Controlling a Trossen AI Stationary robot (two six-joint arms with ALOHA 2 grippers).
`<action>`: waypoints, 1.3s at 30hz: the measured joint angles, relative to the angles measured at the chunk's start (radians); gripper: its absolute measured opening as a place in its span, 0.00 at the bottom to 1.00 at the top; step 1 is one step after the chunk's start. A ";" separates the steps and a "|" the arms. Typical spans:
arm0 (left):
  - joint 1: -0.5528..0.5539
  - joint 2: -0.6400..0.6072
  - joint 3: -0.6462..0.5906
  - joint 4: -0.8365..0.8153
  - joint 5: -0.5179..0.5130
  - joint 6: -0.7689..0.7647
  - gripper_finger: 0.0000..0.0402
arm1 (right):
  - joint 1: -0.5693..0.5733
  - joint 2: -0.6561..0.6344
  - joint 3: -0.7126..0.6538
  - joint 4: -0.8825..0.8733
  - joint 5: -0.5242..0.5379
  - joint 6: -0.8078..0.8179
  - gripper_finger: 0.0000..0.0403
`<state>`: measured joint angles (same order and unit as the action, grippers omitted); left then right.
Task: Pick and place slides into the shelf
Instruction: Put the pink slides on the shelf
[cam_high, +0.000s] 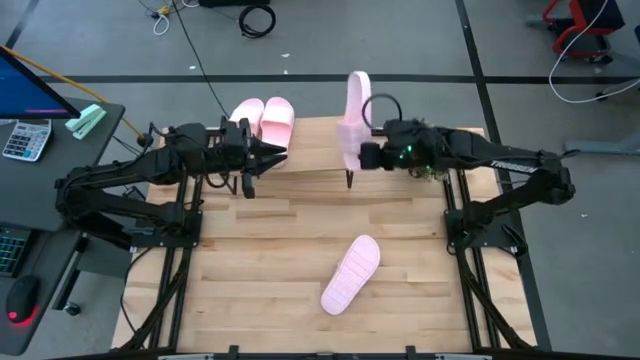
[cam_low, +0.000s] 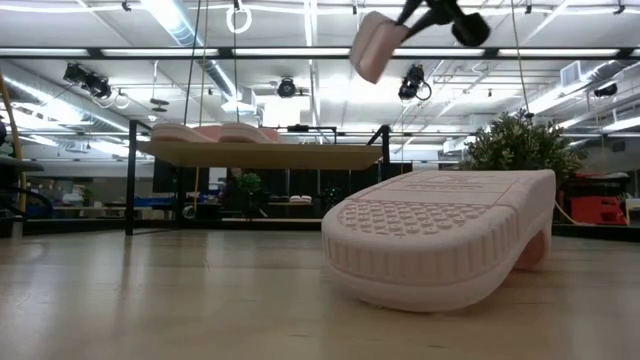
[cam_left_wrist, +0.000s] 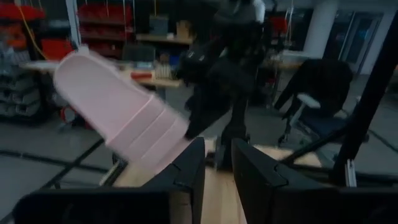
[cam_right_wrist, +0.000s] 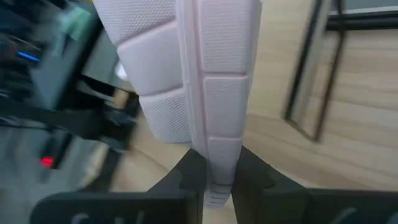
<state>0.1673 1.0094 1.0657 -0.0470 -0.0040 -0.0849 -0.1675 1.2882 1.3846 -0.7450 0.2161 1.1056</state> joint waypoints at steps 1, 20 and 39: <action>0.000 -0.010 0.001 0.004 0.000 0.000 0.22 | -0.020 0.002 0.000 0.033 -0.026 -0.003 0.13; 0.000 -0.115 0.000 -0.011 -0.003 0.019 0.23 | -0.166 0.254 0.000 0.355 -0.542 0.108 0.13; 0.000 -0.115 0.000 -0.010 -0.003 0.030 0.23 | -0.178 0.422 0.000 0.523 -0.581 0.259 0.13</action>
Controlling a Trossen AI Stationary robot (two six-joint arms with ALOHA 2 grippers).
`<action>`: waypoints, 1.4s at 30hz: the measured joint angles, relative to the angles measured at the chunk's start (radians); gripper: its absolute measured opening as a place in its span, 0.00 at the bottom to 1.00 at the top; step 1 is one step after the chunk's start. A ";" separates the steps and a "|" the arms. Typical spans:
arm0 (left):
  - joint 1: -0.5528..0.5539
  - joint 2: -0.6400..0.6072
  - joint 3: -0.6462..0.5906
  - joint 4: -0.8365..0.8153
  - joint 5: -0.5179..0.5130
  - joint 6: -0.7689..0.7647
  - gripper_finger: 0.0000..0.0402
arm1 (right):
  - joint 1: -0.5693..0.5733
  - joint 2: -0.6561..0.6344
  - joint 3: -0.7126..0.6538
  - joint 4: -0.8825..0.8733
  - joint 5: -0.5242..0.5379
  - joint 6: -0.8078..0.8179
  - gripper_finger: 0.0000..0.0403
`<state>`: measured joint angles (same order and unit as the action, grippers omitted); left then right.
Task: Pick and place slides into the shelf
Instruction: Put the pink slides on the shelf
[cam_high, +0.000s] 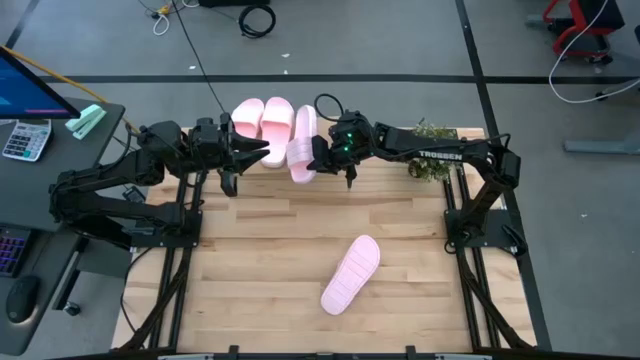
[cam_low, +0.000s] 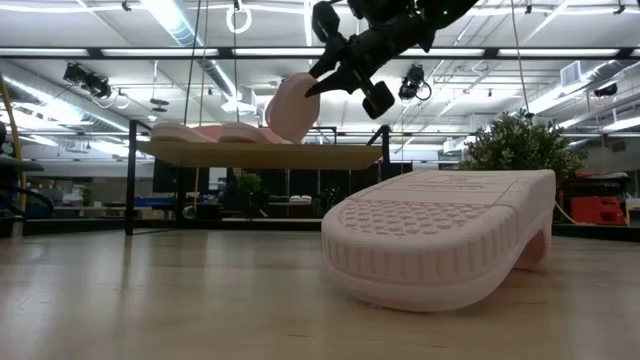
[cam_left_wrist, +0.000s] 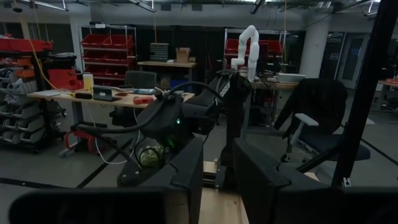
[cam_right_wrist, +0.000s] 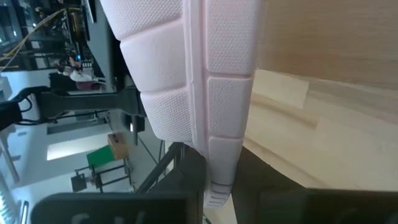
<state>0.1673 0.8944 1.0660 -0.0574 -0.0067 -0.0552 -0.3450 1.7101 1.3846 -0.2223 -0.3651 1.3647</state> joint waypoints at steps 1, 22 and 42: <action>0.000 0.000 0.000 0.000 0.000 0.000 0.23 | 0.000 0.001 0.000 0.002 0.001 0.002 0.13; 0.000 0.000 0.000 0.000 0.000 -0.001 0.22 | 0.000 0.022 0.000 0.039 -0.031 0.050 0.13; 0.000 0.001 0.000 0.000 0.000 -0.001 0.24 | 0.001 0.059 0.000 0.095 -0.062 0.088 0.13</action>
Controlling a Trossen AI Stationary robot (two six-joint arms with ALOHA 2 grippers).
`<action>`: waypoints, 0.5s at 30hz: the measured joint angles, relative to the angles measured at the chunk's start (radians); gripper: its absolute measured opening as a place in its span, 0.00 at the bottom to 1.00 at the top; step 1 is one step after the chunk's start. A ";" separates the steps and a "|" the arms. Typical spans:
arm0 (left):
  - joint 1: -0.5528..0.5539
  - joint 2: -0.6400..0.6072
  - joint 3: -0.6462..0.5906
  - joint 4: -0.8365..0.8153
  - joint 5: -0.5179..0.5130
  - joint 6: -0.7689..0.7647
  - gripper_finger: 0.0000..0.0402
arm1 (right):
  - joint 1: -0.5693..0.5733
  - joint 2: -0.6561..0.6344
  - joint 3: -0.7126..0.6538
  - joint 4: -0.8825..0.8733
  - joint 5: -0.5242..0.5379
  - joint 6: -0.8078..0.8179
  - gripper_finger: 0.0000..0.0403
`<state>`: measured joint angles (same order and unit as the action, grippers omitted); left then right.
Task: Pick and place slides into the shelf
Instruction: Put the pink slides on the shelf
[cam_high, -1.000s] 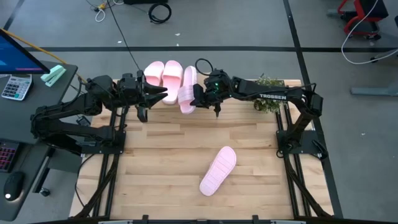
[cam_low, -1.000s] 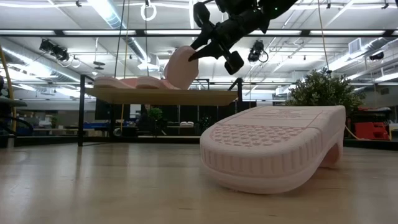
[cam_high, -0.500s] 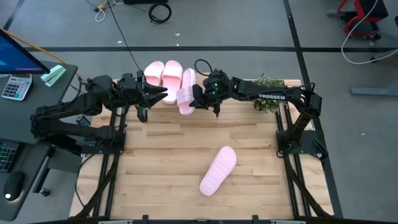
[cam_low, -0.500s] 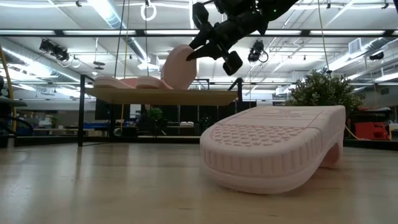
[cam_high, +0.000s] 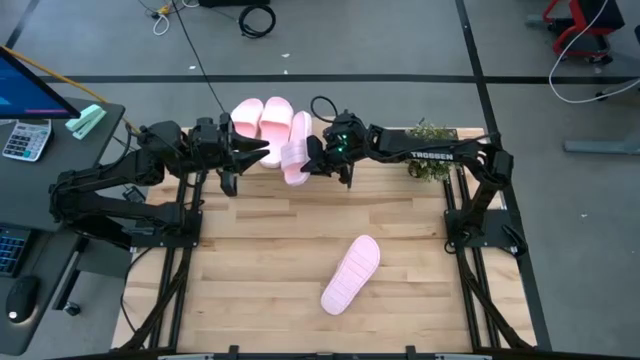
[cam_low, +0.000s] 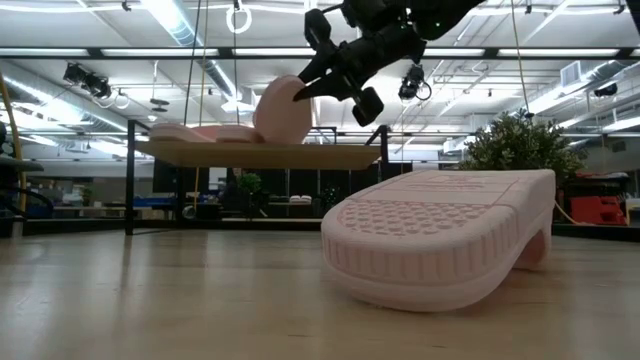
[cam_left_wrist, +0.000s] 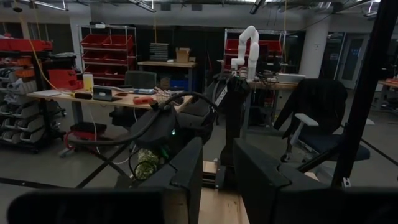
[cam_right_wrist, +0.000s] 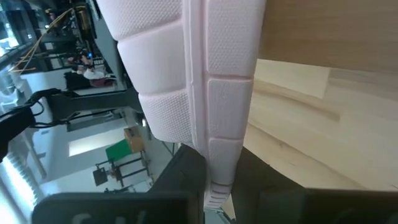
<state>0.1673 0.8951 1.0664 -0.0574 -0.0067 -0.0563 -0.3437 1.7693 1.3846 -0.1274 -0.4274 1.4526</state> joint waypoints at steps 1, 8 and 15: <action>0.000 0.000 0.000 0.000 0.000 0.000 0.24 | 0.000 0.003 0.000 0.007 -0.004 -0.001 0.13; 0.000 0.000 0.000 -0.005 0.000 0.000 0.22 | -0.001 0.005 0.000 -0.023 0.006 -0.009 0.13; 0.000 0.000 0.000 -0.006 0.000 0.000 0.24 | -0.001 0.004 0.002 -0.082 0.017 -0.014 0.23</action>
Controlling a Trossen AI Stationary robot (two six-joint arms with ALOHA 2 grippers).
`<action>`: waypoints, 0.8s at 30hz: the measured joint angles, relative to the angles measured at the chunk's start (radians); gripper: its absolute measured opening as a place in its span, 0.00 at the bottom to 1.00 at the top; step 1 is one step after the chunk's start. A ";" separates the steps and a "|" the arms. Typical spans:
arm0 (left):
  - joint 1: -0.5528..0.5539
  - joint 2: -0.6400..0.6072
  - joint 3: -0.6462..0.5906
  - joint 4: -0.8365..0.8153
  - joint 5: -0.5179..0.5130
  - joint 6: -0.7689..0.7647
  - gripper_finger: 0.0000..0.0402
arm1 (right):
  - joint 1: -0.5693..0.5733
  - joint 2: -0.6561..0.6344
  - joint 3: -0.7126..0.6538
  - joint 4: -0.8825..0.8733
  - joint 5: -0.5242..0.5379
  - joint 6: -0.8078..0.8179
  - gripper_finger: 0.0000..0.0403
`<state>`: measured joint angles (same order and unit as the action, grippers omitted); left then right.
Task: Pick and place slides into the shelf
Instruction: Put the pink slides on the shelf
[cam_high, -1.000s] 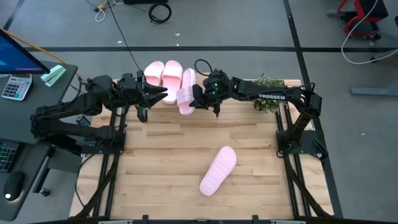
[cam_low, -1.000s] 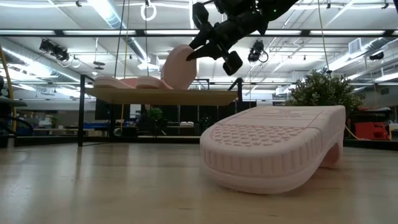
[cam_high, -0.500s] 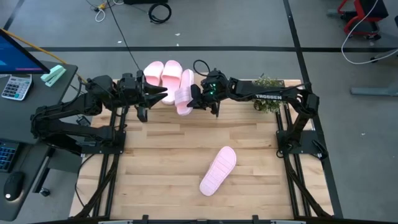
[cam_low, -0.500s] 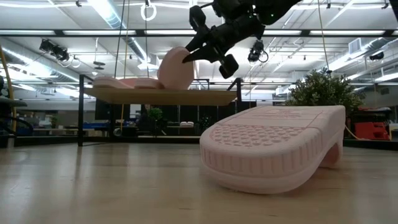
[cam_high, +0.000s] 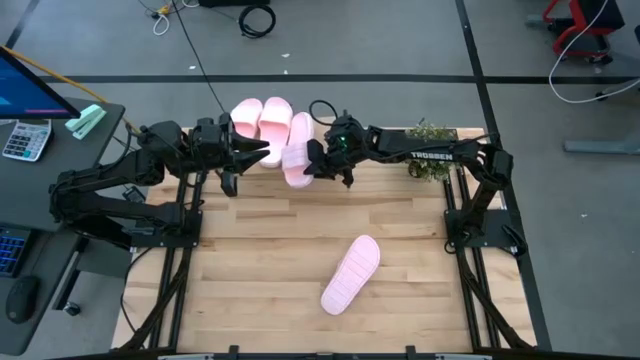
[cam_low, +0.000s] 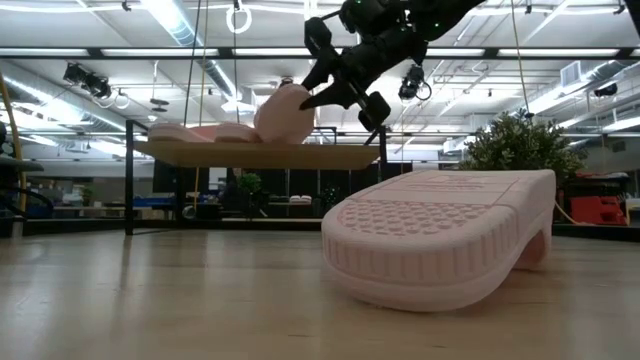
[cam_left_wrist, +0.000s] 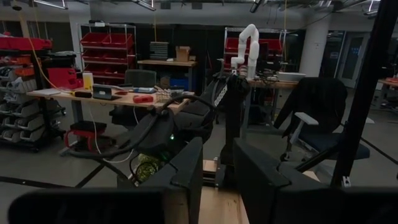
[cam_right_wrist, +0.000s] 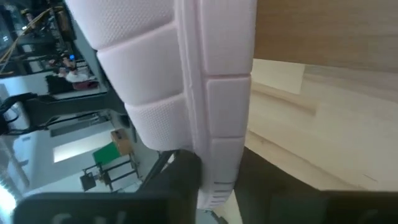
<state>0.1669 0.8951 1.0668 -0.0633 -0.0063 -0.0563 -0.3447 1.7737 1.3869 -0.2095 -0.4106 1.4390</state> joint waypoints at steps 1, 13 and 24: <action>0.000 0.000 0.000 0.000 0.000 0.000 0.24 | 0.000 0.000 0.000 -0.002 0.010 0.000 0.26; 0.000 0.000 0.000 -0.001 0.000 0.000 0.23 | 0.001 -0.005 -0.001 -0.004 0.028 -0.003 0.33; 0.000 0.001 0.000 -0.001 0.000 0.000 0.24 | 0.001 -0.005 -0.002 0.042 0.019 -0.002 0.32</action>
<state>0.1669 0.8963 1.0668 -0.0643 -0.0067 -0.0563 -0.3439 1.7689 1.3846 -0.1678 -0.3916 1.4370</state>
